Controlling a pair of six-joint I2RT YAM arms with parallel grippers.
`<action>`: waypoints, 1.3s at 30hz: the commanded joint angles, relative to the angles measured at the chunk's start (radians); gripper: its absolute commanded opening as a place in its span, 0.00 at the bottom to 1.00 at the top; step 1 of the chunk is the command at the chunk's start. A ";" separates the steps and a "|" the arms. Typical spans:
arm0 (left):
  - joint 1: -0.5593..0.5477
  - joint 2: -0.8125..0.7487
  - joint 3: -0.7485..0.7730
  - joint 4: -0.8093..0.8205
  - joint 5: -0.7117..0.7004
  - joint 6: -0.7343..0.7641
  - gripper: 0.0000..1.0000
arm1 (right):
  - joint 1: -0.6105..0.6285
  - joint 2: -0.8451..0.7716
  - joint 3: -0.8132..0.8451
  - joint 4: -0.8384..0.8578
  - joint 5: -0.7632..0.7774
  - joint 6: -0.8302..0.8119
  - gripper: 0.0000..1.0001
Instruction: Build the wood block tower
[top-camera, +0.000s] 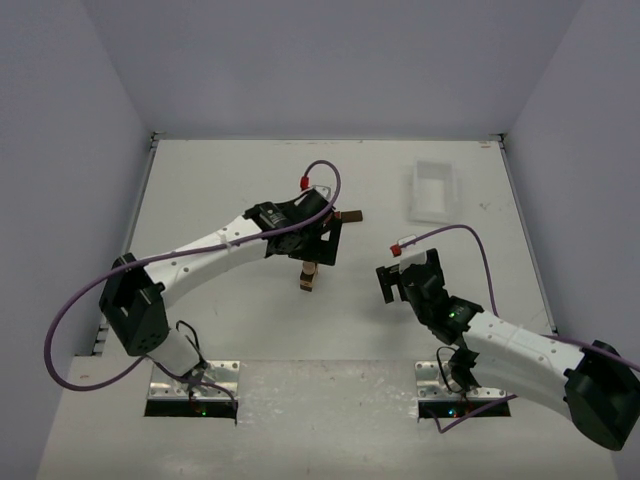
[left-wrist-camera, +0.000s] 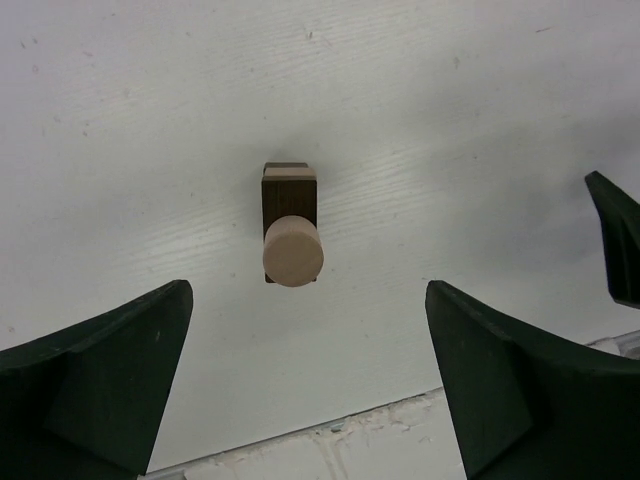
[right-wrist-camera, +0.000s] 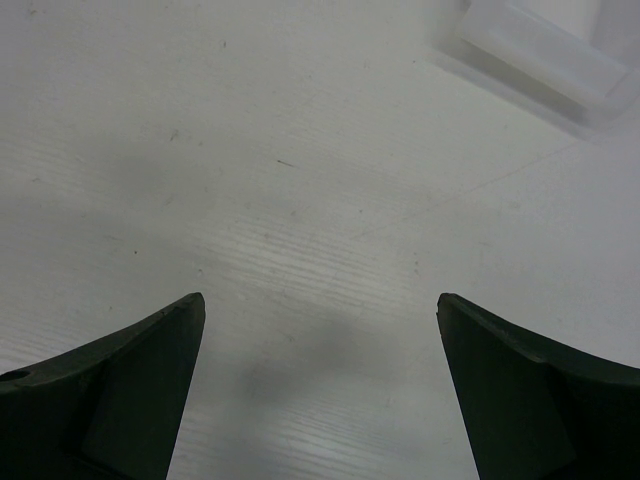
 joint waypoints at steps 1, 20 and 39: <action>0.011 -0.090 0.011 0.047 -0.016 0.001 1.00 | -0.003 -0.014 0.013 0.069 -0.019 -0.017 0.99; 0.245 -0.465 -0.338 0.311 -0.255 -0.314 1.00 | -0.089 0.483 0.384 0.101 -0.163 0.112 0.99; 0.310 -0.545 -0.491 0.453 -0.412 -0.287 1.00 | -0.171 1.145 0.939 -0.047 -0.152 0.180 0.99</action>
